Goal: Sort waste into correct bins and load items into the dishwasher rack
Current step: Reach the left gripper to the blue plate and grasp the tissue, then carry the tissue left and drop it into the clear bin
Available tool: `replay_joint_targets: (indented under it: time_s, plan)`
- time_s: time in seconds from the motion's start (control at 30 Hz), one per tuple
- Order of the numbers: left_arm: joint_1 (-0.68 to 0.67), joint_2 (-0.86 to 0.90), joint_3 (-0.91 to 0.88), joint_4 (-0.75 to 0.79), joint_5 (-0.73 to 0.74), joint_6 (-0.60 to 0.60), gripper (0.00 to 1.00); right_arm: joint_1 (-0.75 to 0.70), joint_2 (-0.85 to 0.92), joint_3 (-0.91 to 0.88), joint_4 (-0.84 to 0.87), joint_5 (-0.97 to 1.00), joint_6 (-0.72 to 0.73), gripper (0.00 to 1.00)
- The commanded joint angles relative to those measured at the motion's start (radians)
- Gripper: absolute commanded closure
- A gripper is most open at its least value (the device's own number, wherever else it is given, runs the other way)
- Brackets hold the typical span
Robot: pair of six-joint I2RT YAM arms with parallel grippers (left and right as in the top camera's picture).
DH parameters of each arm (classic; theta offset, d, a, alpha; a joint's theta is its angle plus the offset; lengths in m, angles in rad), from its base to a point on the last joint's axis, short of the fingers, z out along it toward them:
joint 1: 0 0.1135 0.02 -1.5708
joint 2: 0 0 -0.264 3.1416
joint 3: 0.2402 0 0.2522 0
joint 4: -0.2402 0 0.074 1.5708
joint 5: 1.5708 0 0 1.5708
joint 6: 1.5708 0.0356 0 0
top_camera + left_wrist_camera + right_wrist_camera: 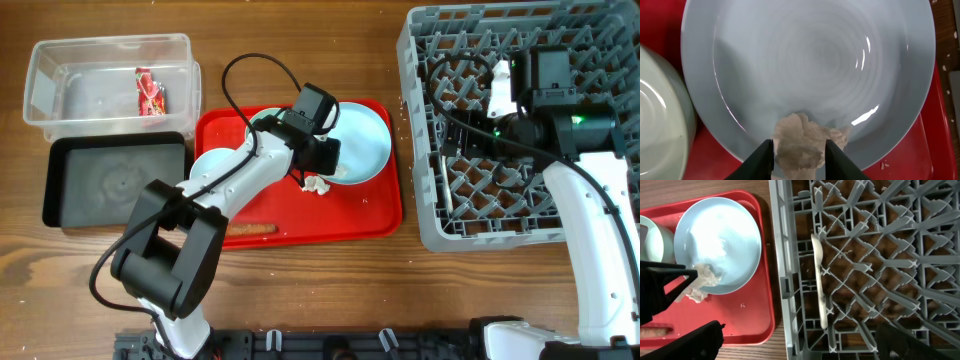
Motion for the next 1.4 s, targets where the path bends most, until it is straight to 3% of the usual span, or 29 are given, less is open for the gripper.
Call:
replay_joint_targets:
  time_s: [0.0,0.17,0.4,0.67,0.87,0.97,1.03,1.1,1.37]
  plan:
    - [-0.003,0.013,0.002,0.003,-0.013,0.003,0.76,0.0,0.009,0.005,-0.005,0.017,0.014,0.0]
    - [-0.003,0.013,0.002,0.003,-0.013,0.003,0.96,0.0,0.009,0.005,-0.009,0.017,0.014,0.0]
    - [-0.002,-0.001,0.005,0.0,-0.014,0.003,0.96,0.0,0.009,0.005,-0.012,0.017,0.014,0.0]
    - [0.012,-0.206,0.005,-0.031,-0.082,0.006,0.96,0.0,0.009,0.005,-0.013,0.017,0.013,0.0]
    - [0.15,-0.324,0.005,-0.045,-0.085,0.006,0.96,0.0,0.009,0.005,-0.016,0.017,0.013,0.0]
    - [0.206,-0.338,0.005,-0.039,0.008,0.006,0.96,0.0,0.009,0.005,-0.015,0.017,0.013,0.0]
    - [0.195,-0.326,0.005,-0.034,0.011,0.006,0.75,0.0,0.009,0.005,-0.015,0.017,0.013,0.0]
    - [0.158,-0.293,0.005,-0.016,0.01,0.006,0.7,0.0,0.009,0.005,-0.015,0.017,0.014,0.0]
    - [0.023,-0.048,0.005,0.077,0.006,0.007,0.67,0.0,0.009,0.005,-0.015,0.016,0.014,0.0]
